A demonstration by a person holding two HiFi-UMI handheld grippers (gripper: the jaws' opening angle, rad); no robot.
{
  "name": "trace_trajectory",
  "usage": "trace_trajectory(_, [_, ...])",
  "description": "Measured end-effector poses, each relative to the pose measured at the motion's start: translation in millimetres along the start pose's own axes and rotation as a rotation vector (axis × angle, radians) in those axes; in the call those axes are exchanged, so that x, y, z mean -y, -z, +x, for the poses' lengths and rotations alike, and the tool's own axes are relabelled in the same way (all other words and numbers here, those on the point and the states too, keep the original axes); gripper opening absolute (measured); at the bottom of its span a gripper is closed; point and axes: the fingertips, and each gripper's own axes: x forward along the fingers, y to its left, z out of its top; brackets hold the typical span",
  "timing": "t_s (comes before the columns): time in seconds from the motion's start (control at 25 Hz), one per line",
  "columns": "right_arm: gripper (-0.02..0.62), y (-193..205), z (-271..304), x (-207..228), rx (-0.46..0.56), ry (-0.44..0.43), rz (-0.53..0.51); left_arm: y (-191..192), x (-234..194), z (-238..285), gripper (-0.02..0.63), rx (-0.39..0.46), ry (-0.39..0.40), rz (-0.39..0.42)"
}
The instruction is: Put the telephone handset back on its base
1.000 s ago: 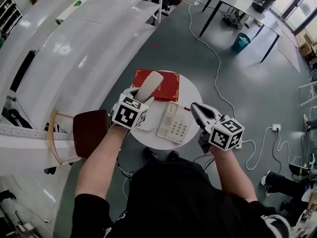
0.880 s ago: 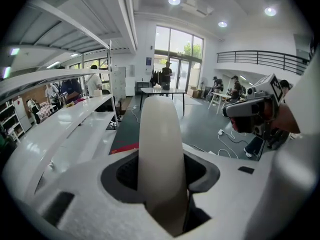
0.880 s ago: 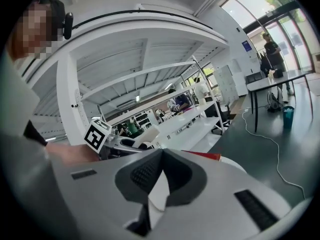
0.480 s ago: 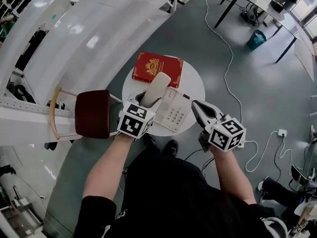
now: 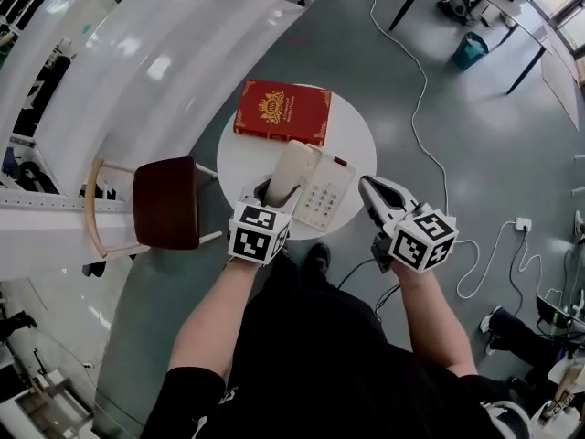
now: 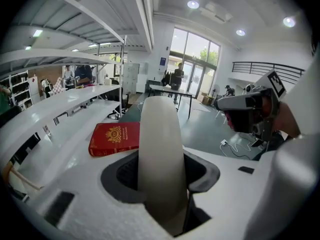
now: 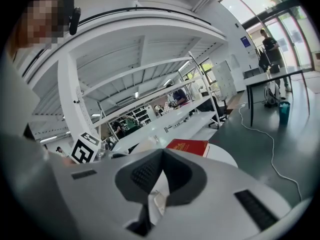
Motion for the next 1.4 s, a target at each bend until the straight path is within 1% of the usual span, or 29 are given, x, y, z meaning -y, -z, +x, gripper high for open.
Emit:
trace_trajectory(0.12, [0.006, 0.1, 0.9, -1.4, 0.005, 0.007, 0.003, 9.4, -2.4, 9.4, 0.201, -0.001, 0.002, -0.021])
trace_trajectory(0.28, [0.006, 13.6, 0.2, -4.6, -0.012, 0.017, 0.017, 22.1, -11.0, 18.3, 0.201, 0.001, -0.014, -0.051])
trace_trajectory(0.4, [0.006, 23.6, -2.1, -4.6, -0.026, 0.031, 0.033, 29.3, -11.3, 25.2, 0.201, -0.008, -0.015, -0.034])
trace_trajectory(0.52, [0.006, 28.0, -1.1, -3.9, -0.027, 0.045, 0.047, 39.2, -11.5, 36.9, 0.201, -0.037, -0.010, -0.013])
trace_trajectory(0.72, [0.006, 29.0, 0.9, -3.5, -0.022, 0.062, 0.064, 53.8, -14.3, 61.3, 0.201, -0.088, -0.004, -0.030])
trace_trajectory(0.88, [0.006, 30.6, -3.8, 2.9, -0.022, 0.085, 0.077, 68.0, -9.6, 86.1, 0.201, -0.132, 0.000, -0.022])
trace_trajectory(1.08, [0.006, 35.6, -10.8, 15.5, -0.026, 0.118, 0.095, 78.5, -4.8, 104.4, 0.201, -0.197, 0.012, -0.018])
trace_trajectory(1.2, [0.006, 39.2, -13.6, 21.8, -0.028, 0.131, 0.105, 82.9, -6.8, 112.8, 0.202, -0.217, 0.007, -0.013])
trace_trajectory(1.4, [0.006, 44.0, -12.5, 23.6, -0.039, 0.133, 0.113, 88.1, -11.5, 121.1, 0.202, -0.243, -0.009, -0.032])
